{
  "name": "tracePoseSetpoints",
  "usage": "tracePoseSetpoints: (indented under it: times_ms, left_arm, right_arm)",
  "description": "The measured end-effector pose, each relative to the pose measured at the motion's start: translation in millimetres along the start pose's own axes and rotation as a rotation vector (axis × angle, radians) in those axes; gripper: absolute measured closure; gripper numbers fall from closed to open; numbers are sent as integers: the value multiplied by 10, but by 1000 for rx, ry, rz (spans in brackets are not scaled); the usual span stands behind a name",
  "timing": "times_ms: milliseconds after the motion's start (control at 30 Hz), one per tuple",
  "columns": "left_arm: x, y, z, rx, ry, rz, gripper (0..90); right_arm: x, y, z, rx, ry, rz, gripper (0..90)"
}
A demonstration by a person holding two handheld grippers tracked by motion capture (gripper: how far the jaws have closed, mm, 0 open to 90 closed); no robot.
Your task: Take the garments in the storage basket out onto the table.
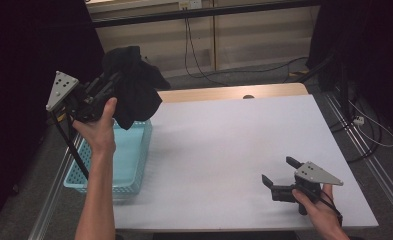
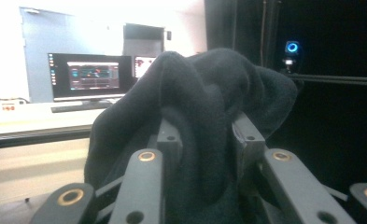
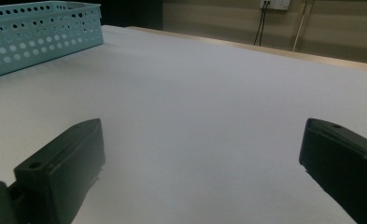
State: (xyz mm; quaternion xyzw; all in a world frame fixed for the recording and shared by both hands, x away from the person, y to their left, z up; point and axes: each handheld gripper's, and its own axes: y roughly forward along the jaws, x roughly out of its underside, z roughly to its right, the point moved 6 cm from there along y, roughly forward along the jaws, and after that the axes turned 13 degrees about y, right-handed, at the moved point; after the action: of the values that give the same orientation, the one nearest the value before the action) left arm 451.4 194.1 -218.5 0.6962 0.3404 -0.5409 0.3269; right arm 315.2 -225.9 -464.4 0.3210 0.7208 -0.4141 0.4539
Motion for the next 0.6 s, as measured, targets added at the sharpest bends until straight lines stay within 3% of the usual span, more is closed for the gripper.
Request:
tracePoseSetpoints:
  times_ms: [200,600]
  left_arm:
    - [-18,117,131,35,-28,12,702]
    - [-57,272,404,101,-44,18,702]
  right_arm:
    - [-3,-7,9,0,-2,5,0]
    - [-4,-25,3,3,-11,8,0]
